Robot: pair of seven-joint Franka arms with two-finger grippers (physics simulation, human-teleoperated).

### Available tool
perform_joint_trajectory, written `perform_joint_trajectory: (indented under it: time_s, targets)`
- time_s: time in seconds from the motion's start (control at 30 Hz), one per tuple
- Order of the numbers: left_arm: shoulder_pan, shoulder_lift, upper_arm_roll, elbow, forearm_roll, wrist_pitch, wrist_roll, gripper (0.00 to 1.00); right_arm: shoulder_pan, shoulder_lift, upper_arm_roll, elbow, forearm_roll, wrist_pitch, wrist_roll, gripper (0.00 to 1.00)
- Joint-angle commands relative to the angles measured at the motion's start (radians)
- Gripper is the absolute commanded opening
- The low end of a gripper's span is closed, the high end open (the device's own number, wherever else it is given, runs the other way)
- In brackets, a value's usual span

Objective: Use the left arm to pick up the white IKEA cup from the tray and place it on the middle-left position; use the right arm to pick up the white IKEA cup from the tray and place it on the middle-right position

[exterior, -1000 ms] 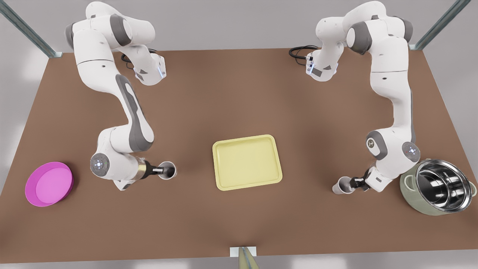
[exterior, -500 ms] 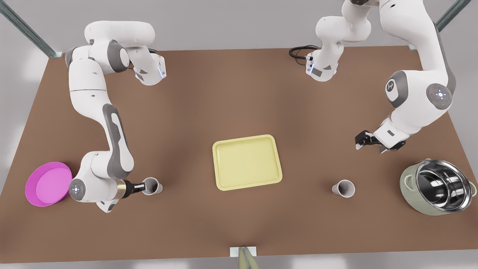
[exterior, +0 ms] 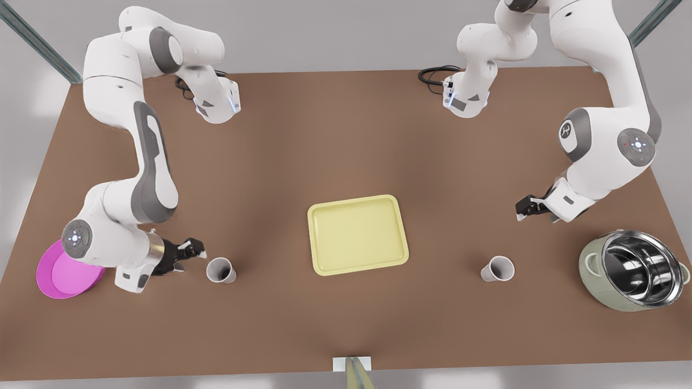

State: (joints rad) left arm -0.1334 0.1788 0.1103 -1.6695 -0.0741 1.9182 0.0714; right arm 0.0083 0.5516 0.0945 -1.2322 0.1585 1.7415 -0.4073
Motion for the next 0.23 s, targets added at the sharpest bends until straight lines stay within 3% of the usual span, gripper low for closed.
perform_joint_trajectory:
  time_s: [0.0, 0.03, 0.2]
  targets:
    - [0.000, -0.001, 0.000, 0.001, 0.000, -0.001, -0.068, 1.00, 0.013, -0.062, -0.002, 0.000, -0.135, -0.138, 0.154, 0.95]
    - [0.000, -0.001, 0.000, 0.001, 0.000, -0.001, -0.070, 1.00, 0.022, -0.067, -0.006, 0.055, -0.204, -0.135, 0.271, 1.00]
    - [0.000, -0.001, -0.001, -0.001, -0.001, -0.002, -0.073, 1.00, 0.022, -0.067, -0.010, 0.062, -0.309, -0.132, 0.400, 1.00]
